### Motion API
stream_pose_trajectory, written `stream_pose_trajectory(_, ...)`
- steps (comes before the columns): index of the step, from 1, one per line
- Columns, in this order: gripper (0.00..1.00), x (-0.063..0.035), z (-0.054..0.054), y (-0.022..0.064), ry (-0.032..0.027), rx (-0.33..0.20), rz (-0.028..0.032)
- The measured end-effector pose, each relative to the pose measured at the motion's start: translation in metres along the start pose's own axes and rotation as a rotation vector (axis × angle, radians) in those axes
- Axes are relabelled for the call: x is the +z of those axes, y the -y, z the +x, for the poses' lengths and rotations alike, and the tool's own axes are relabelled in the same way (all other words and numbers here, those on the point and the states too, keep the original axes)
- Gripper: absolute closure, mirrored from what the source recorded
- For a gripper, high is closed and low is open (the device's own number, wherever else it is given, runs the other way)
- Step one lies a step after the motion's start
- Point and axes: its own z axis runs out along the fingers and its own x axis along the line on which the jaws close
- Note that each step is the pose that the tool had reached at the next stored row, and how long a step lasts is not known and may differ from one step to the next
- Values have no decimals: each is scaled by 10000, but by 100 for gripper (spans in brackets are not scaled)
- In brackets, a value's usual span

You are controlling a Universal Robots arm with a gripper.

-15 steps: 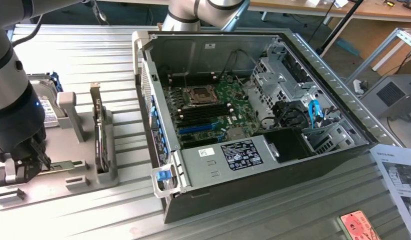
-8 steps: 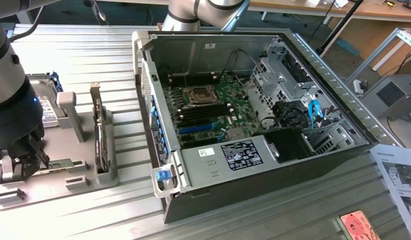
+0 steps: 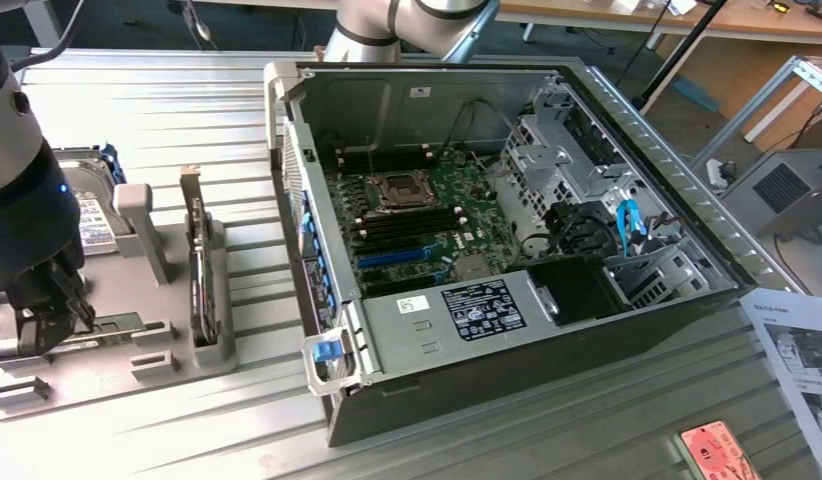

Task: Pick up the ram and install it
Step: 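Pick up the ram and move it above insertion slot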

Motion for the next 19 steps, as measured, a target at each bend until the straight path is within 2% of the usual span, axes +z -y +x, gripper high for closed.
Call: stream_pose_trajectory(19,88,-206,0,-9,0,0,0)
